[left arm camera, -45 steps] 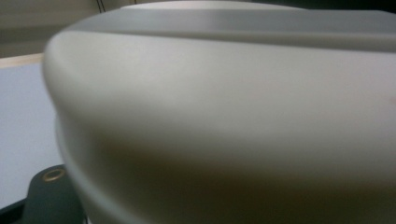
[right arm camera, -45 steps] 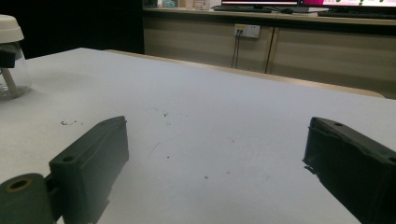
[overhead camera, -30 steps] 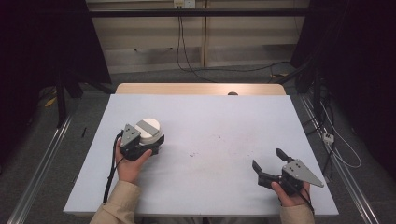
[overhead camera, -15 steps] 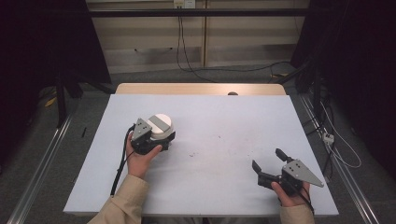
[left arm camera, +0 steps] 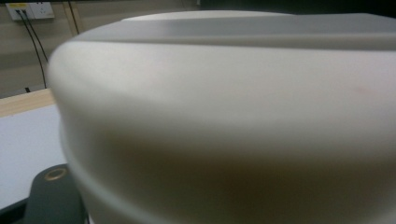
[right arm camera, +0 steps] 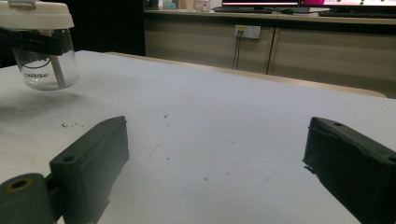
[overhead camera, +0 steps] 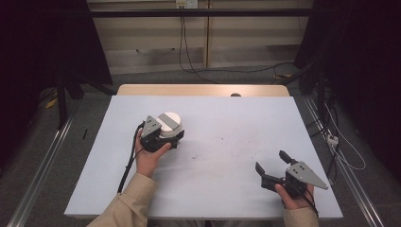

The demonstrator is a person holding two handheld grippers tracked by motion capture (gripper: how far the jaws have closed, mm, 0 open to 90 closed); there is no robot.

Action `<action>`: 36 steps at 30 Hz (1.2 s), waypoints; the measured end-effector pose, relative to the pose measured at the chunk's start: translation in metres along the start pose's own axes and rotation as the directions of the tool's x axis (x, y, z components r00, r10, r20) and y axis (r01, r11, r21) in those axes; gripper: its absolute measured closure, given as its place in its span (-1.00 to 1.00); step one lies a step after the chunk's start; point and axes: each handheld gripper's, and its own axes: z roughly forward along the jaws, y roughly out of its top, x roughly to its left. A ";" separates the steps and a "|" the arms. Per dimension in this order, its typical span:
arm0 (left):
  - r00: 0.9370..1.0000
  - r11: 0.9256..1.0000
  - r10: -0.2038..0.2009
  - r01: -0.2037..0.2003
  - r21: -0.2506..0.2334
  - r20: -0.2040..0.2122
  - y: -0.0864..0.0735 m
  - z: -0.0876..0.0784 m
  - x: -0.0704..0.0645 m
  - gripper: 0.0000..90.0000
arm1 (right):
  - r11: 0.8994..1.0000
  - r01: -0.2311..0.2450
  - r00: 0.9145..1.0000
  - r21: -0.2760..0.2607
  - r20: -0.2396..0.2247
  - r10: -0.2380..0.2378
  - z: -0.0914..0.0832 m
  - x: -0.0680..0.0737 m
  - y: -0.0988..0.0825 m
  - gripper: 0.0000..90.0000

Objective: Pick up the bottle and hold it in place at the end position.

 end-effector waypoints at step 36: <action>0.996 0.998 0.050 -0.053 0.032 0.077 0.009 0.051 -0.022 -0.59 | 1.000 -0.006 1.000 0.003 0.001 0.006 0.001 -0.001 -0.001 -0.86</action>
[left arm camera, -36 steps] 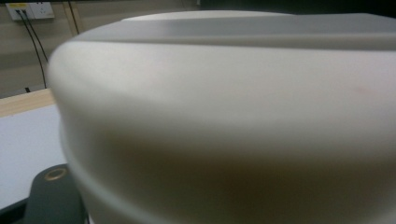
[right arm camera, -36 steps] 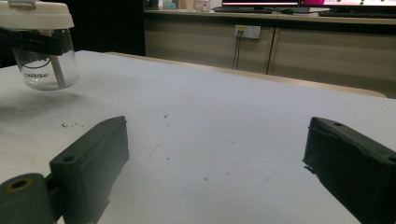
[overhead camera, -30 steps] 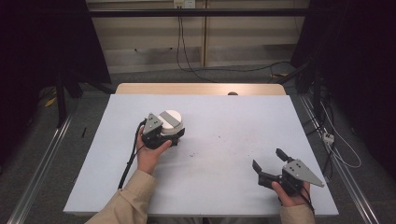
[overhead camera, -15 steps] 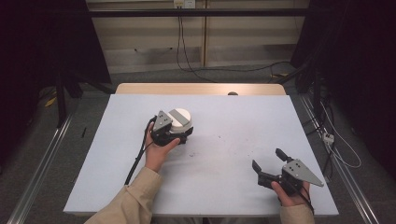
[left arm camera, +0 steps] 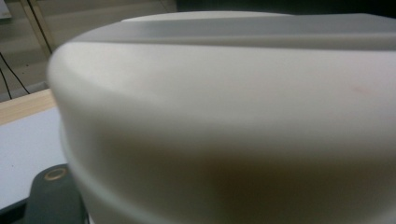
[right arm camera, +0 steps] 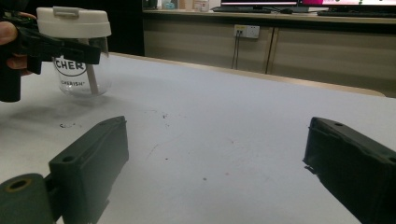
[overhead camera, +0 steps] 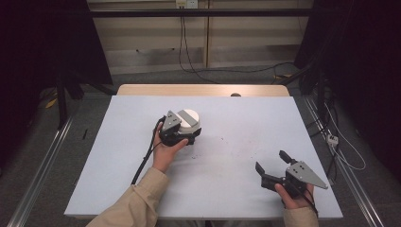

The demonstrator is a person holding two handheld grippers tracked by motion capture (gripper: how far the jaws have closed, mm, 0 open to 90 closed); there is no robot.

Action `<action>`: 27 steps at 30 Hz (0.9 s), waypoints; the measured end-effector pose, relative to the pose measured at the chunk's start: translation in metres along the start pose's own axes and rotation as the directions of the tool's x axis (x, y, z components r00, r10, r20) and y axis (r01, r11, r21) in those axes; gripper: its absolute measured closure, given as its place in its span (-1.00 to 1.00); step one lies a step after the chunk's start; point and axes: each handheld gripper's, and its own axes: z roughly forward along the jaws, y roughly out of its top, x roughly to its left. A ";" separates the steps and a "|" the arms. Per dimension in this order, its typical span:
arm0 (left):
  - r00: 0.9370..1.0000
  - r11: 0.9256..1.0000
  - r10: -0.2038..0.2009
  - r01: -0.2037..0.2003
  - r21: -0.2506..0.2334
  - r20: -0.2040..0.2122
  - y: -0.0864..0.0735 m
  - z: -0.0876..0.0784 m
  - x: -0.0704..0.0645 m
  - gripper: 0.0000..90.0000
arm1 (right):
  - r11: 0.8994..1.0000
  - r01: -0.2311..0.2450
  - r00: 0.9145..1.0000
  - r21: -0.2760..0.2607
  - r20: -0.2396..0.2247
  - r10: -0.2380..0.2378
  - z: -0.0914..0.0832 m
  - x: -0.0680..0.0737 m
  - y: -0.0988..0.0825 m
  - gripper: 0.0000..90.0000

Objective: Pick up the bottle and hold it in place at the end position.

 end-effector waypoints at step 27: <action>0.999 1.000 0.002 -0.002 0.003 0.037 0.002 0.029 -0.011 -0.59 | 1.000 -0.001 1.000 0.000 0.000 0.001 0.001 -0.001 -0.001 -0.86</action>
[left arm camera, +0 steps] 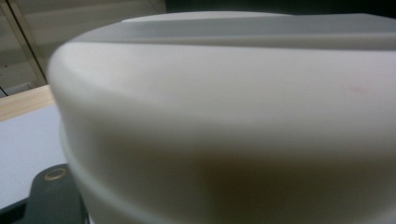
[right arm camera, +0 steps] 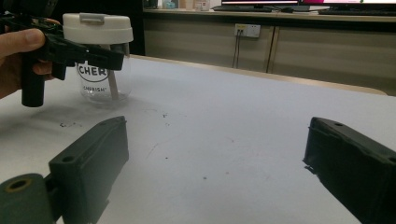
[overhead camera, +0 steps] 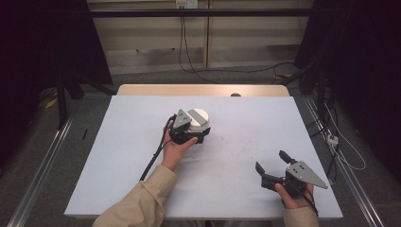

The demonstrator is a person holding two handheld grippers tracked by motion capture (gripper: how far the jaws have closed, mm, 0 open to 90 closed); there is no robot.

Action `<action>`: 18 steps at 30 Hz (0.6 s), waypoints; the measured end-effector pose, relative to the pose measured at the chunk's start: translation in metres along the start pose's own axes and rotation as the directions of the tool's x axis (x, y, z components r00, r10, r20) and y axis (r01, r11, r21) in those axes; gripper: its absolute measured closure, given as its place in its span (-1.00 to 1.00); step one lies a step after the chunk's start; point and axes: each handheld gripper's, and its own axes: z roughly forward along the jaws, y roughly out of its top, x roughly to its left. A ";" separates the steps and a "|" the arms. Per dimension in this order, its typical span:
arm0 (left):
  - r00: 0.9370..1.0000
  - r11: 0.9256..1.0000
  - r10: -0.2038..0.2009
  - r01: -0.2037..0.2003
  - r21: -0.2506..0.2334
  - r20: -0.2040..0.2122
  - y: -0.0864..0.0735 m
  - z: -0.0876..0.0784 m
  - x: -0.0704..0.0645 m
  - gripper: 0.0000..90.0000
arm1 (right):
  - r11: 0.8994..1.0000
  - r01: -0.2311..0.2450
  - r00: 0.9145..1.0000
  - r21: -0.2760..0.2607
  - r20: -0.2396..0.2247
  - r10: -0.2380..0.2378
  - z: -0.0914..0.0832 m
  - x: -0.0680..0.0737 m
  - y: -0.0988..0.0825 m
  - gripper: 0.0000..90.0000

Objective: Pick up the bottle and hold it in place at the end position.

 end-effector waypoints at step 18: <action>0.999 1.000 0.029 -0.029 0.000 0.018 -0.004 0.014 -0.004 -0.59 | 1.000 -0.001 1.000 0.006 -0.003 0.001 0.002 0.001 0.000 -0.87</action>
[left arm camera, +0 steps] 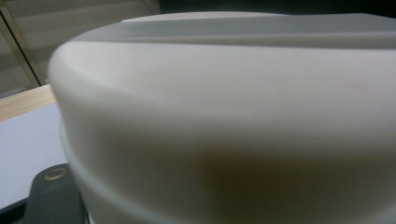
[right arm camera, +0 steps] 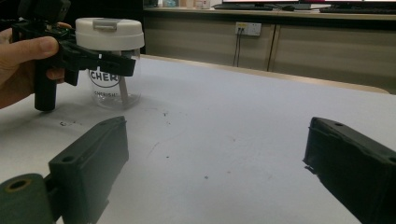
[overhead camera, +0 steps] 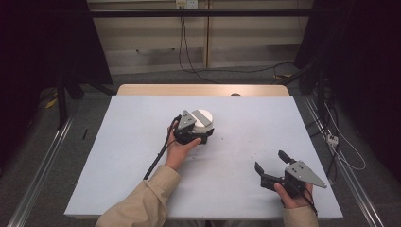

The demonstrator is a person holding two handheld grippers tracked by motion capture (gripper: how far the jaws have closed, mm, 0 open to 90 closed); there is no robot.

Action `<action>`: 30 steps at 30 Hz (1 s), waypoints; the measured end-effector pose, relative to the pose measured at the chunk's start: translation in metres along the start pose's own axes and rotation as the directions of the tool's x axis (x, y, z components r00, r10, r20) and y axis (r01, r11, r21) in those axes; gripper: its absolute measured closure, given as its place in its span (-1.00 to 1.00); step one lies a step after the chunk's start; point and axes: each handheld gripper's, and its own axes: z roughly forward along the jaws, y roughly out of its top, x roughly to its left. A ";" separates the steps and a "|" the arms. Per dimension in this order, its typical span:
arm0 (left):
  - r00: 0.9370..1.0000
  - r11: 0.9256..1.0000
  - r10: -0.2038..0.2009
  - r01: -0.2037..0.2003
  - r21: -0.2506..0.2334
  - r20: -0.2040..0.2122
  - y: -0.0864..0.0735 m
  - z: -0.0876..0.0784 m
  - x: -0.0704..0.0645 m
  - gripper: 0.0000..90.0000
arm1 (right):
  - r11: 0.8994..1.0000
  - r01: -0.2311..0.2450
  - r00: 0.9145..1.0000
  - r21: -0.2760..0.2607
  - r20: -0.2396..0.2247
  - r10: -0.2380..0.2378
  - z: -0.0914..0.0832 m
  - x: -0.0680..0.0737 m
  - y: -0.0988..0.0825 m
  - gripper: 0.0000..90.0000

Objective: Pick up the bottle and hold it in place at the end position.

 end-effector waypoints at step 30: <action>1.000 1.000 -0.001 0.001 -0.002 0.006 -0.005 -0.005 0.000 -0.59 | 0.996 -0.027 0.994 0.086 -0.101 0.036 0.044 0.021 0.016 -0.88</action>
